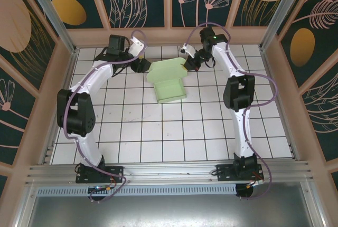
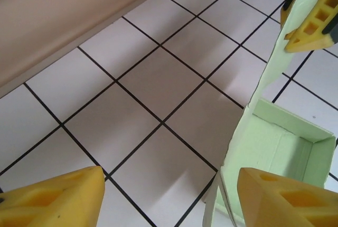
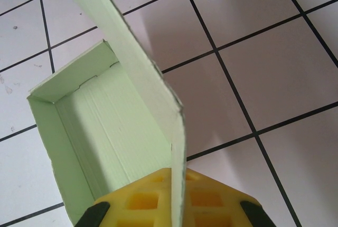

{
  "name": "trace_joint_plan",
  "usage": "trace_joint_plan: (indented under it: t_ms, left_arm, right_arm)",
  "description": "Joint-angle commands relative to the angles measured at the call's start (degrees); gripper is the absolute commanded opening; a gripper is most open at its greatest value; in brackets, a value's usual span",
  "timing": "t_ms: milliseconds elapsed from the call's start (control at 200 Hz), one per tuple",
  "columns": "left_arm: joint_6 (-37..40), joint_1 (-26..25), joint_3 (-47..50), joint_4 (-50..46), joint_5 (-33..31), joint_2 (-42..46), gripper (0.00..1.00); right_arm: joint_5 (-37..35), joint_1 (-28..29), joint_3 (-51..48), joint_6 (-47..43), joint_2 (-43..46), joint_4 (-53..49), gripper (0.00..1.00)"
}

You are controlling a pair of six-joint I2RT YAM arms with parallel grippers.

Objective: Fold the paper box

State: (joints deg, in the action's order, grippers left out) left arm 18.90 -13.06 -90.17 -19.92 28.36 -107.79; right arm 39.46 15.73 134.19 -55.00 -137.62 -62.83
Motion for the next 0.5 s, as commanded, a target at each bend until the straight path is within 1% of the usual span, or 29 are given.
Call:
trace_joint_plan:
  t_ms: [0,75,145,220,305,420,495]
  left_arm:
    - [3.5,0.2,-3.1,-7.5,3.3,-2.7,0.64]
    - [4.2,0.3,-4.2,-10.0,3.8,-3.7,0.60]
    - [4.9,0.3,-5.0,-11.9,3.9,-4.4,0.54]
    - [5.2,0.2,-5.6,-13.2,3.7,-5.1,0.53]
    - [4.8,0.2,-6.4,-13.9,4.0,-5.9,0.46]
    - [4.7,0.1,-8.0,-15.7,4.7,-7.3,0.33]
    - [4.7,0.1,-8.3,-16.1,4.7,-8.0,0.32]
  right_arm:
    - [-1.3,0.4,-0.7,-0.4,3.3,-0.8,0.00]
    - [-1.5,0.5,-0.8,-0.1,3.5,-0.7,0.00]
    - [-1.5,0.5,-0.9,-0.1,3.6,-0.7,0.00]
    - [-1.4,0.5,-0.9,0.0,3.6,-0.5,0.00]
    - [-1.3,0.6,-0.9,0.0,3.7,-0.5,0.00]
    - [-1.2,0.7,-0.9,0.2,3.8,-0.5,0.00]
    - [-1.3,0.7,-0.9,0.2,3.7,-0.4,0.00]
